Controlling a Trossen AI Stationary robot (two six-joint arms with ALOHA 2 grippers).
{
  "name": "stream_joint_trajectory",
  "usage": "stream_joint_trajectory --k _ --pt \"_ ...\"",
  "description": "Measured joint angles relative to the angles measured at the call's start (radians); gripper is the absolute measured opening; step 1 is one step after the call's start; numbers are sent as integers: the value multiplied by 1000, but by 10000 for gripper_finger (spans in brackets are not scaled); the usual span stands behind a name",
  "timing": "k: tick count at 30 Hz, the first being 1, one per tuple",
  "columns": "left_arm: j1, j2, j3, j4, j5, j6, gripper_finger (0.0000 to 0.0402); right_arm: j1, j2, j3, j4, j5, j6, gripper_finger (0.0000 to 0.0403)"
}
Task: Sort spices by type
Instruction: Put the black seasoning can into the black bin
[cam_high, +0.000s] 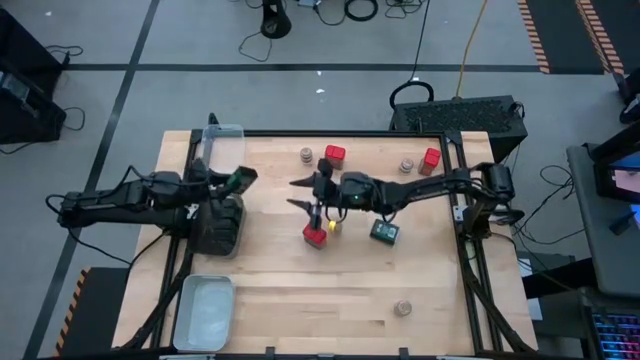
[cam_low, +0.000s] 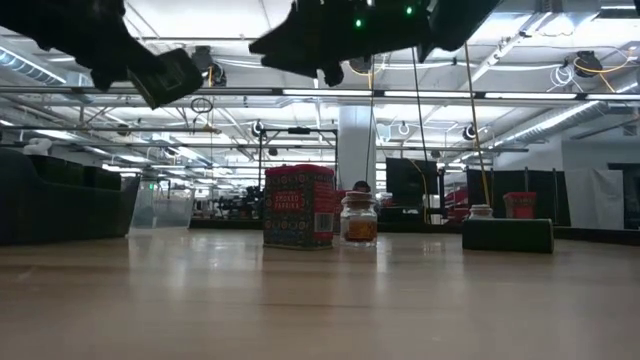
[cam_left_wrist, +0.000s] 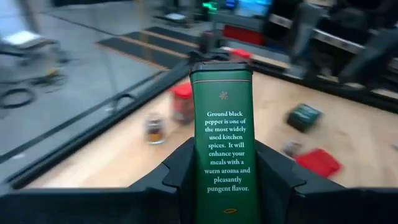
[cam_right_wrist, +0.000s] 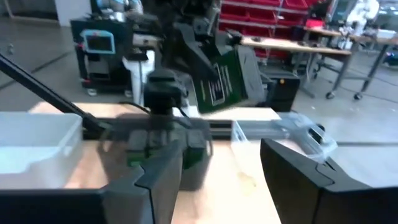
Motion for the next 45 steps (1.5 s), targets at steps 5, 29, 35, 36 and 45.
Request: stream_joint_trajectory --k 5,29,35,36,45 --pt "0 -2 0 -37 -94 -27 123 -58 15 0 25 -24 33 199" --pt "-1 69 158 -305 64 -365 123 -235 6 62 9 -203 51 199" --pt "-1 73 170 -296 274 -272 123 -237 6 97 -84 -250 35 199" --pt "-1 72 174 -300 309 -263 123 -236 6 97 -89 -279 35 199" --pt "-1 84 234 -488 633 -312 123 -197 6 98 -152 -503 50 199"
